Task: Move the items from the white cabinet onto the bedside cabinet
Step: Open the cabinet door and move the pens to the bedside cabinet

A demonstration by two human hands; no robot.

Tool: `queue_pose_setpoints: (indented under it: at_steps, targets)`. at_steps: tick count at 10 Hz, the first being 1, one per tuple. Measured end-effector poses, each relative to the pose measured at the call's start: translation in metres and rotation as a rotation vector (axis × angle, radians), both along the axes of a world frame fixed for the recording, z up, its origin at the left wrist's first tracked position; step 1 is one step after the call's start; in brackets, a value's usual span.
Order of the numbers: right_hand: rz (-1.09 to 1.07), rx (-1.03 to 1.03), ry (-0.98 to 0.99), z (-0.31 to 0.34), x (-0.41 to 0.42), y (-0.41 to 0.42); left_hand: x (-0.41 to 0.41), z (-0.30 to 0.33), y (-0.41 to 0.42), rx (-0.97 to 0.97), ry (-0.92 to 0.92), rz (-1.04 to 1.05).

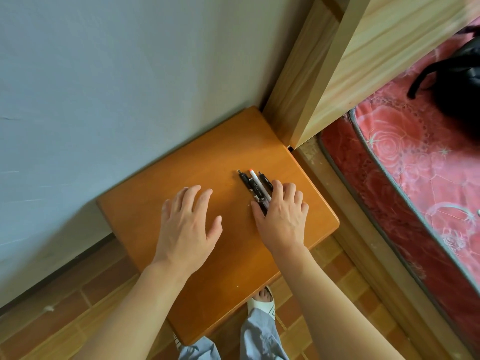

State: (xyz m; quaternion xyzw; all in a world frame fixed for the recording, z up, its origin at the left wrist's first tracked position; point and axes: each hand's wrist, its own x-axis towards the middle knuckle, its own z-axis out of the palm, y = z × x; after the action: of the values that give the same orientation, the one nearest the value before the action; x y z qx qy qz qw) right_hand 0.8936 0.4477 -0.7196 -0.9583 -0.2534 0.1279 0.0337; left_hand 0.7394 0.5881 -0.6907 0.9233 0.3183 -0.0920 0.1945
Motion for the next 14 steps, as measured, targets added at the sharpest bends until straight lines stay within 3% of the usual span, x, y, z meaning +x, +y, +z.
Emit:
queue_pose_setpoints:
  at_steps: [7, 14]
  targets:
    - [0.097, -0.032, 0.140, 0.056, 0.003, -0.012, -0.019, 0.062, 0.003, 0.041, 0.015, 0.036]
    - [0.135, 0.023, 0.143, 0.212, 0.000, -0.027, -0.030, 0.214, -0.014, 0.128, -0.002, 0.105]
